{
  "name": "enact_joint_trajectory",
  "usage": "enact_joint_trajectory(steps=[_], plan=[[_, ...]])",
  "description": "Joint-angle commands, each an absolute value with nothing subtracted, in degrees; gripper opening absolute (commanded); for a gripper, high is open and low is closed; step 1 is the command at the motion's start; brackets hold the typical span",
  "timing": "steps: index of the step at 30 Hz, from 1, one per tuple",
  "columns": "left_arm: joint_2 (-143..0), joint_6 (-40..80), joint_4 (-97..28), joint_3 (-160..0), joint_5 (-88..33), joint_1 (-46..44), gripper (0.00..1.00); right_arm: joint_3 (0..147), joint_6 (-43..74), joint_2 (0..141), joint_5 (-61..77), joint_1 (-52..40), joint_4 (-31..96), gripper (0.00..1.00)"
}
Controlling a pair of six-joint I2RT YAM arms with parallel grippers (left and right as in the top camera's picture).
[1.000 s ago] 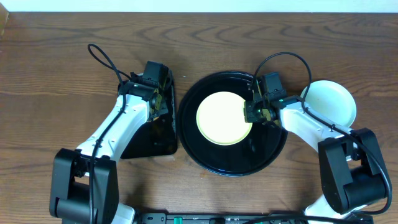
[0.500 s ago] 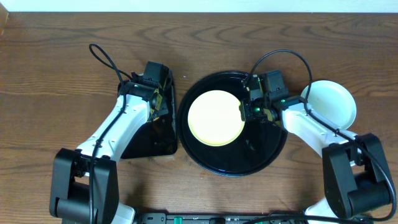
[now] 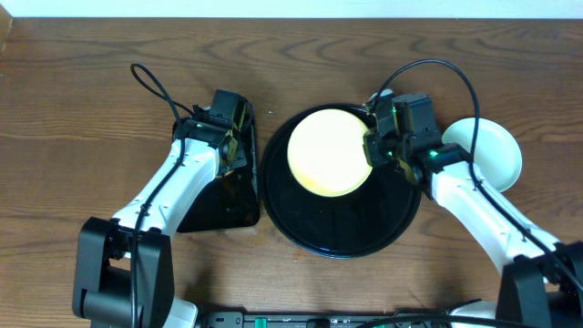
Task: Clean dirty plates on tray and stack at the side
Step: 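Lift the yellow plate with the right gripper and carry it right toward the stack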
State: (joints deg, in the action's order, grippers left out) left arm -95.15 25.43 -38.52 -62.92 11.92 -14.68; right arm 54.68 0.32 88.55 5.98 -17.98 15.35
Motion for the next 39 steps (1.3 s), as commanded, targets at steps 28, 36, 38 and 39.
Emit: enact_joint_trajectory(steps=[28,36,38,39], plan=[[-102.4,2.6,-31.1,-59.3,-3.1,-10.9,0.07,54.5,-18.9,77.5,-46.5,-35.9,12.8,0.01],[-105.2,3.7,-30.7,-59.3,-3.4,-3.7,0.16,54.5,-18.3,77.5,-46.1,-36.0,12.8,0.01],[-105.4,3.7,-30.9,-59.3,-3.5,-2.4,0.28,54.5,-18.3,77.5,-46.1,-36.0,12.5,0.01],[-105.4,3.7,-31.0,-59.3,-3.5,-2.0,0.33,54.5,-18.3,77.5,-46.1,-36.0,12.4,0.01]])
